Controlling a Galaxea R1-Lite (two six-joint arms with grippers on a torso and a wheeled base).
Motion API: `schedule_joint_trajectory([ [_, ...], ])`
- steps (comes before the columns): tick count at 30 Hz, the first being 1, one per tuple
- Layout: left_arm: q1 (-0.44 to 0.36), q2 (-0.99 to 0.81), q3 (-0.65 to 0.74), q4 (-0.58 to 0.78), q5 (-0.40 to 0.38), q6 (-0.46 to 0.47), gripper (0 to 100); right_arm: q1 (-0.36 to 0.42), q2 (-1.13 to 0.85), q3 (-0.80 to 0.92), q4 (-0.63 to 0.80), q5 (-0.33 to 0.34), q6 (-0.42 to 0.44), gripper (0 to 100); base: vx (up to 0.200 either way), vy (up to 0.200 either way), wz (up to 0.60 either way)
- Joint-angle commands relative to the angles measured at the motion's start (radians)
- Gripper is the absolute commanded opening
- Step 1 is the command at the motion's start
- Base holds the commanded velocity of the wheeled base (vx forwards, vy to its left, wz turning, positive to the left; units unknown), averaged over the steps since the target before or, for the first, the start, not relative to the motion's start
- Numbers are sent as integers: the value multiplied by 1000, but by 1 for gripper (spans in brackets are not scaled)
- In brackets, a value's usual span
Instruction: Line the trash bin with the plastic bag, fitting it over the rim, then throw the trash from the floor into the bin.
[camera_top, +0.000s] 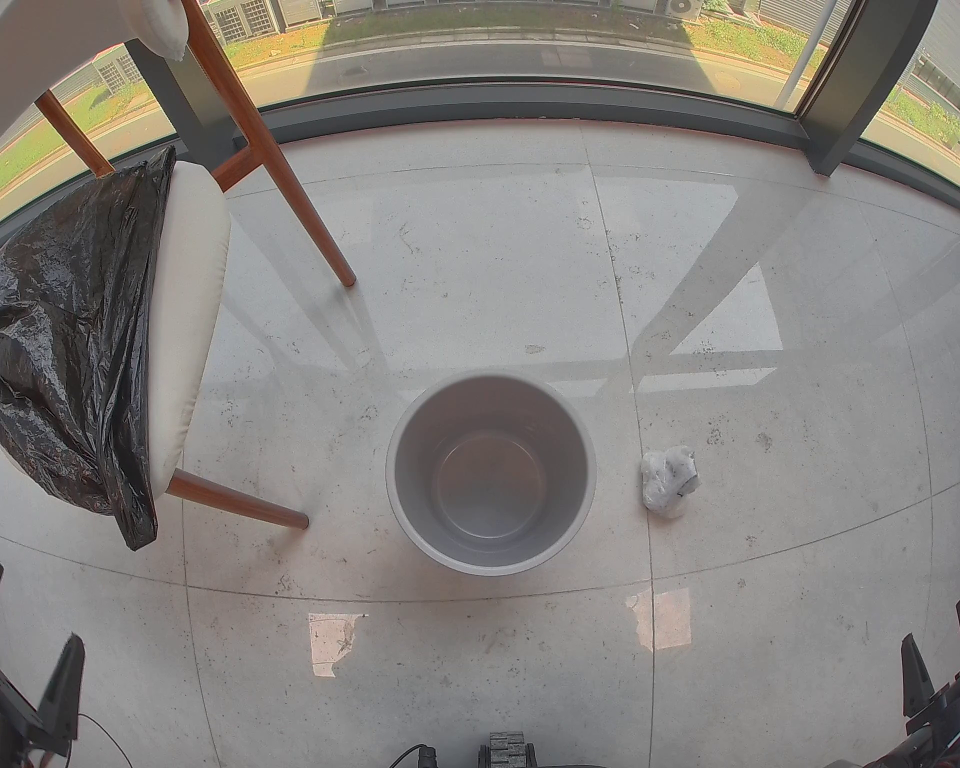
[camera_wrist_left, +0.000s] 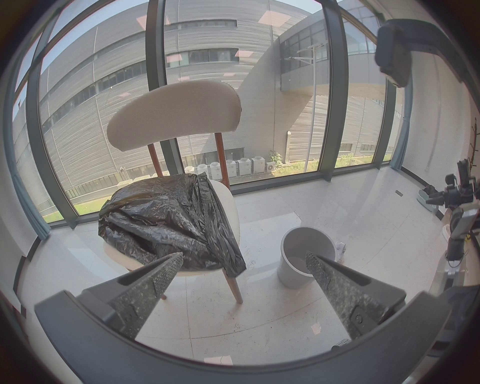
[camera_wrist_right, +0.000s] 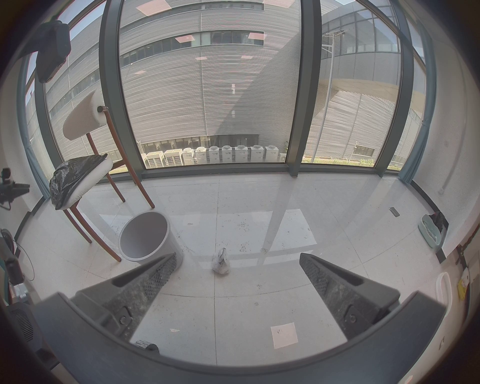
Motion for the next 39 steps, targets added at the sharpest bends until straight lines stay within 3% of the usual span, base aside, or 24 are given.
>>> schedule_joint_trajectory([
  [1,1,377,-239,12,-1,5,100,0,-4,18,0,0,3,100,0,0,0],
  [11,1,695,-392,-64,-2,0,100,0,-4,18,-2,0,3,100,0,0,0],
  [16,1,820,-473,-86,2,-52,100,0,-4,18,-2,0,3,100,0,0,0],
  [24,6,1046,-599,-175,45,-78,100,0,-4,18,-2,2,3,100,0,0,0],
  [39,9,1258,-779,-231,76,-176,100,0,-4,18,-2,0,3,100,0,0,0],
])
